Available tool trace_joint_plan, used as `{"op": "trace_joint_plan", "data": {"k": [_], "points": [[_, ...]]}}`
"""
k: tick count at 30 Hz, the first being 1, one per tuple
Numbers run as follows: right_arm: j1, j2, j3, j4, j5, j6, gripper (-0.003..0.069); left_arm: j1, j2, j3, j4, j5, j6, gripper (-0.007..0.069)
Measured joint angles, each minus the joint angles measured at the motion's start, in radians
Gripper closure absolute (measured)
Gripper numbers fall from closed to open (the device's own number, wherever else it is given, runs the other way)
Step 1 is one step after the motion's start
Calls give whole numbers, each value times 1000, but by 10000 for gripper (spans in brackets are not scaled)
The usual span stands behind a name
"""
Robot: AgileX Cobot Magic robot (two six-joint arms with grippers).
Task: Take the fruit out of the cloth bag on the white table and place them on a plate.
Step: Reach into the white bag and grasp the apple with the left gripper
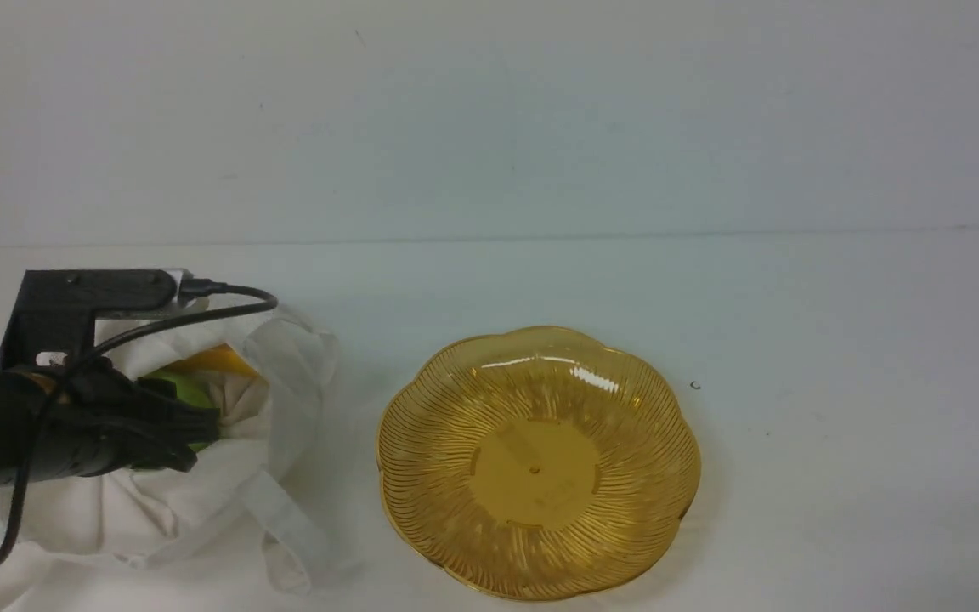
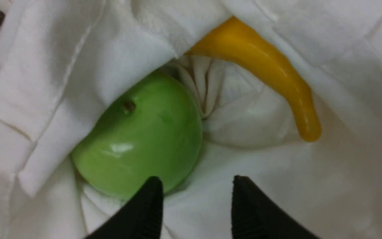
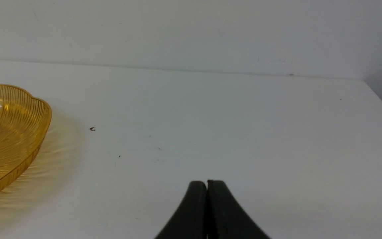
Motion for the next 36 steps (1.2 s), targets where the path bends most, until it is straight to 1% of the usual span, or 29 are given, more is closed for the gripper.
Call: {"op": "trace_joint_plan", "data": {"k": [1,2,3,5,7,9,10,12,15,18,31,33,35,36], "points": [[0,0,0,0,0,0,673,0,37,-14,3,-16,-16,216],[0,0,0,0,0,0,673,0,60,-26,9,-22,-24,151],[0,0,0,0,0,0,673,0,67,-30,11,-24,-24,142],[0,0,0,0,0,0,673,0,95,-46,24,-28,-24,64],[0,0,0,0,0,0,673,0,111,-59,46,-31,-24,11],[0,0,0,0,0,0,673,0,116,-67,74,-31,-30,-6],[0,0,0,0,0,0,673,0,116,-68,79,-31,-30,-9],[0,0,0,0,0,0,673,7,116,-71,127,-31,-31,-11],[0,0,0,0,0,0,673,54,116,-71,169,-15,-32,-12],[0,0,0,0,0,0,673,83,117,-71,178,-15,-32,-12],[0,0,0,1,0,0,673,85,159,-71,178,-20,-32,-12],[0,0,0,1,0,0,673,85,182,-72,180,-20,-32,2],[0,0,0,1,0,0,673,87,195,-72,180,-19,-32,60],[0,0,0,1,0,0,673,87,196,-72,180,-19,-32,68]]}}
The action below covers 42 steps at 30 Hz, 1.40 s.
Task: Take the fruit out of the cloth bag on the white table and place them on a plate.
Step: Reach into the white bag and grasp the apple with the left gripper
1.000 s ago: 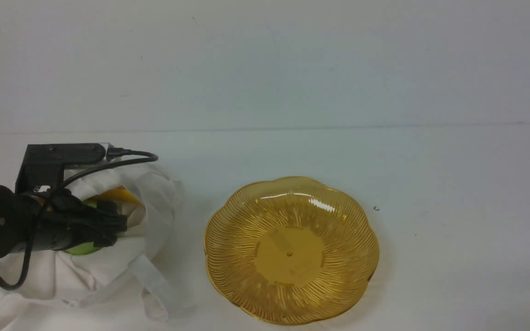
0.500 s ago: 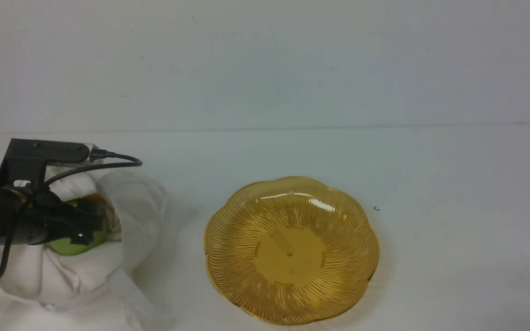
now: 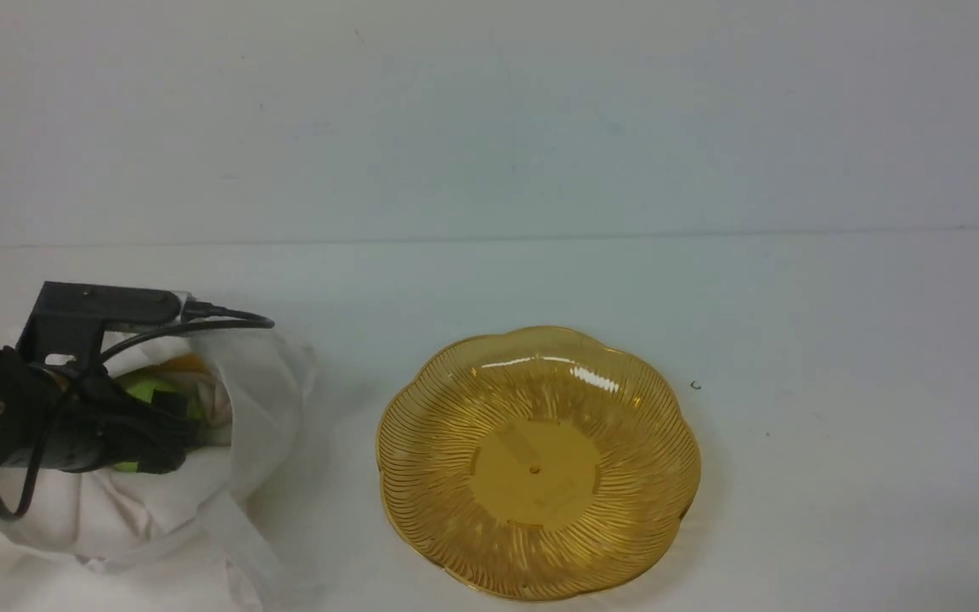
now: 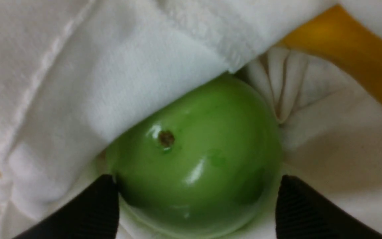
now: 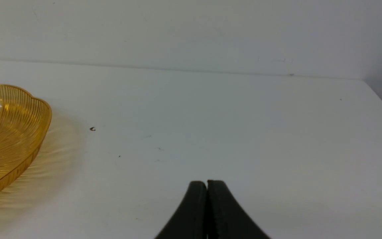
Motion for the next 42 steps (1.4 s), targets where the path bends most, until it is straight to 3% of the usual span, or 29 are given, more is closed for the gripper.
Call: {"op": "trace_joint_plan", "data": {"k": [1,4,7,11,17,24,26,31,35,42], "points": [[0,0,0,0,0,0,673,0,1,0,0,5,0,120],[0,0,0,0,0,0,673,0,-12,-2,-1,41,0,426],[0,0,0,0,0,0,673,-8,-37,-2,-3,92,0,573],[0,0,0,0,0,0,673,-48,-115,-2,-8,142,0,625],[0,0,0,0,0,0,673,-59,-150,-2,3,154,0,631],[0,0,0,0,0,0,673,-57,-128,-14,34,55,-14,484],[0,0,0,0,0,0,673,-50,-94,-49,35,27,-37,314],[0,0,0,0,0,0,673,-47,-30,-82,38,26,-45,102],[0,0,0,0,0,0,673,-47,24,-84,42,28,-51,-27],[0,0,0,0,0,0,673,-47,50,-92,73,6,-52,-58]]}}
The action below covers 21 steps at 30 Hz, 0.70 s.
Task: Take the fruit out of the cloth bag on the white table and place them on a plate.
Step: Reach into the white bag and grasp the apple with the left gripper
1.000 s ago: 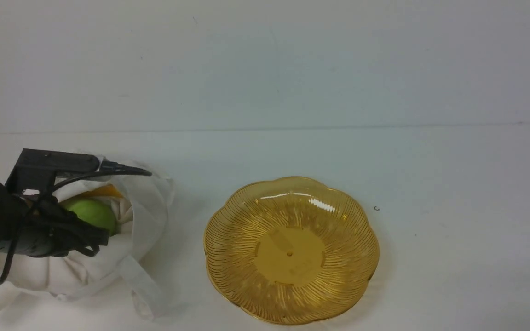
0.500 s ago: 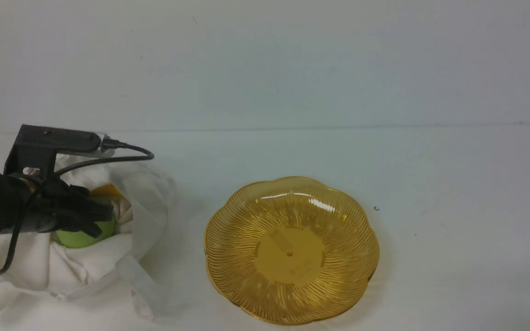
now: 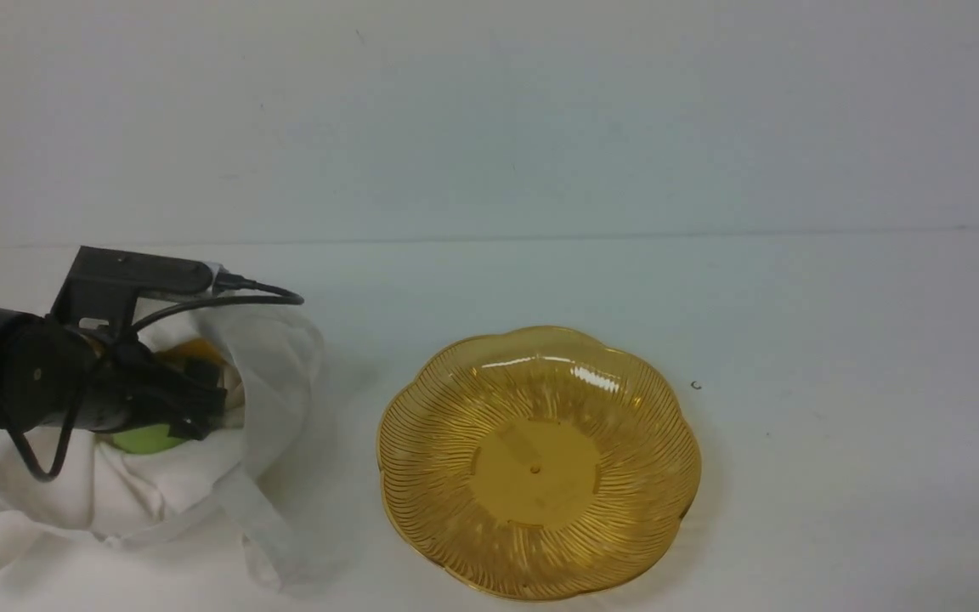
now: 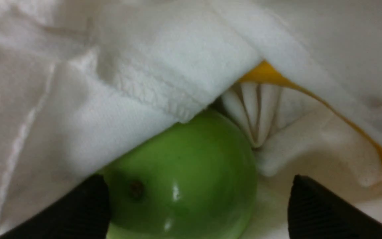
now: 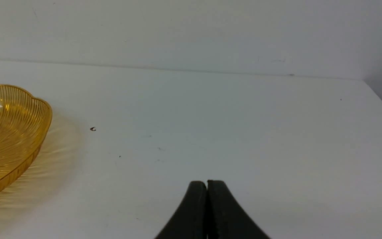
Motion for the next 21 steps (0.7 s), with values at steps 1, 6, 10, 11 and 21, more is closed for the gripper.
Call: {"op": "trace_joint_plan", "data": {"k": [1,6,10,11,21], "points": [[0,0,0,0,0,0,673,0,1,0,9,-1,0,-58],[0,0,0,0,0,0,673,0,0,0,60,1,0,-58],[0,0,0,0,0,0,673,0,-21,0,94,2,-1,-59],[0,0,0,0,0,0,673,0,-29,0,104,2,-1,-59],[0,0,0,0,0,0,673,50,-17,0,122,0,-1,-59]]}}
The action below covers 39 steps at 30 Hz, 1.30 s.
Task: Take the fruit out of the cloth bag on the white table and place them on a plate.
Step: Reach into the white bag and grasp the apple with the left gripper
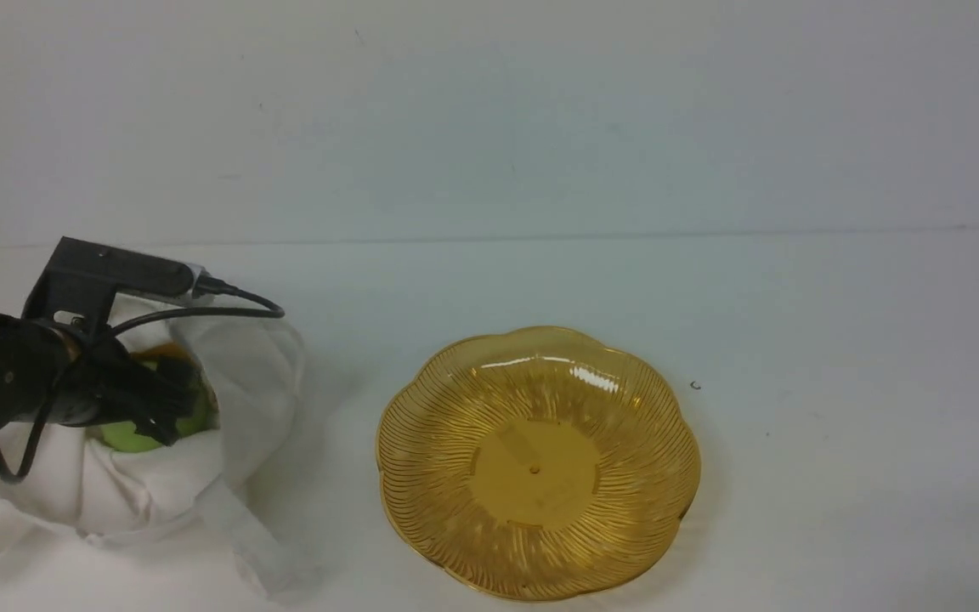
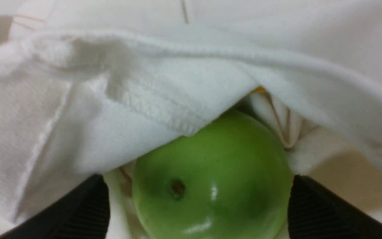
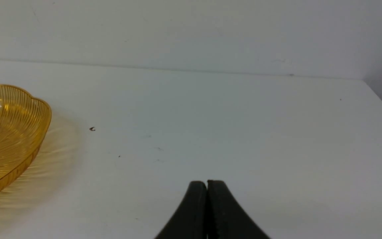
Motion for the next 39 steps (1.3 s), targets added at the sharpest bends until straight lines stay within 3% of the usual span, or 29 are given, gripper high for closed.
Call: {"op": "trace_joint_plan", "data": {"k": [19,24,27,39], "points": [[0,0,0,0,0,0,673,1,78,-6,7,-37,-24,-58],[0,0,0,0,0,0,673,1,83,-7,8,-50,-34,22],[0,0,0,0,0,0,673,1,83,-7,8,-46,-34,24],[0,0,0,-1,0,0,673,1,-106,-2,-46,154,-44,24]]}}
